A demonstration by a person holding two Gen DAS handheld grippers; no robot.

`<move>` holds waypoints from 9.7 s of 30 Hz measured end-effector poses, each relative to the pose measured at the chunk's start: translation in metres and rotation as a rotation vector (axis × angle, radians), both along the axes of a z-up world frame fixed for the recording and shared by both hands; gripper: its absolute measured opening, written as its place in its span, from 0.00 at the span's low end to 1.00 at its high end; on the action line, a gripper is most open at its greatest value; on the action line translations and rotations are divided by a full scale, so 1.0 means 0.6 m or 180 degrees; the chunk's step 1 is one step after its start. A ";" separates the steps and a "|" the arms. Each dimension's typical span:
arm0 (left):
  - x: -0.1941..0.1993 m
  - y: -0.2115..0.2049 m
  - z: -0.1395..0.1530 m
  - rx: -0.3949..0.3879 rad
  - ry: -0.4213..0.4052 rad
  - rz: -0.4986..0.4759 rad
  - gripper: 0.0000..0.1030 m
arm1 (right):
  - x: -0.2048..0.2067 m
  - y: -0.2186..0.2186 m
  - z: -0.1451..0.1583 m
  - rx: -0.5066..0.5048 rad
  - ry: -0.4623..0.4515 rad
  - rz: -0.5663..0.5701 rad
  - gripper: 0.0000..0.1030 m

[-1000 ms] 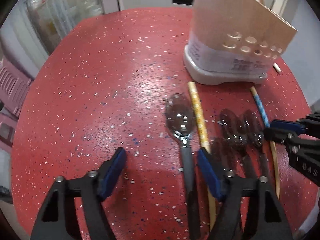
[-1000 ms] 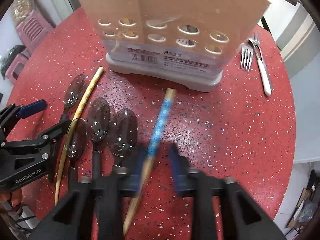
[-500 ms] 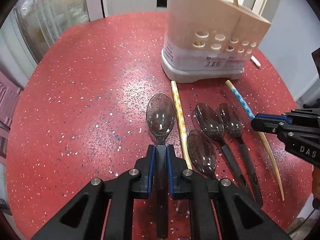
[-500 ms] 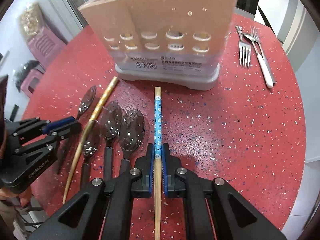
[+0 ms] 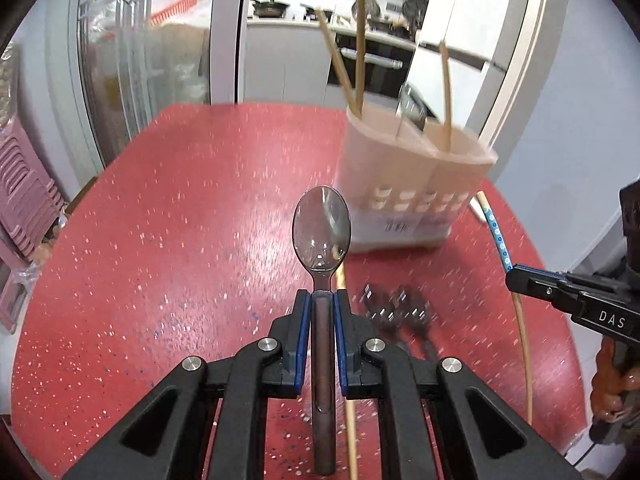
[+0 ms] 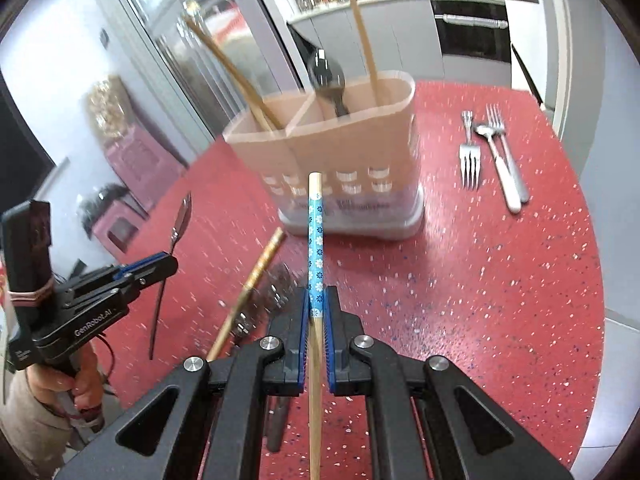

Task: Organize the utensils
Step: 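Lift the chopstick with the right tool while the left lifts the spoon over the holder, then lower the chopstick and spoon into the beige holder and open both tools, then move both open tools back to the remaining spoons and chopstick, then grasp a dark-handled spoon with the right tool while the left grasps the yellow-patterned chopstick, then lift the spoon with the right tool while the left lifts the chopstick over the holder, then lower the spoon and chopstick into the beige holder and open both tools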

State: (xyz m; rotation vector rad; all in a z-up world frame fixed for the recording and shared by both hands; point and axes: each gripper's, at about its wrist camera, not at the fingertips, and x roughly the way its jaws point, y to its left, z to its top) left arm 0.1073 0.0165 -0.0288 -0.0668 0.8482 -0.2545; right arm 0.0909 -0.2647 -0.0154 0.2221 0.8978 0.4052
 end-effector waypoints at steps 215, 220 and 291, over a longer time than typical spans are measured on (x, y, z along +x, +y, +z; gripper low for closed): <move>0.059 -0.057 -0.100 0.0320 0.0357 -0.0299 0.31 | 0.030 0.085 -0.048 -0.0430 0.0301 -0.0072 0.12; 0.037 -0.037 -0.058 0.0095 0.0132 -0.0143 0.31 | 0.028 0.070 -0.021 -0.0316 0.0134 -0.0062 0.12; 0.232 -0.150 0.086 0.0057 -0.1558 0.0343 0.31 | 0.243 0.041 0.071 -0.0134 -0.1467 -0.0231 0.12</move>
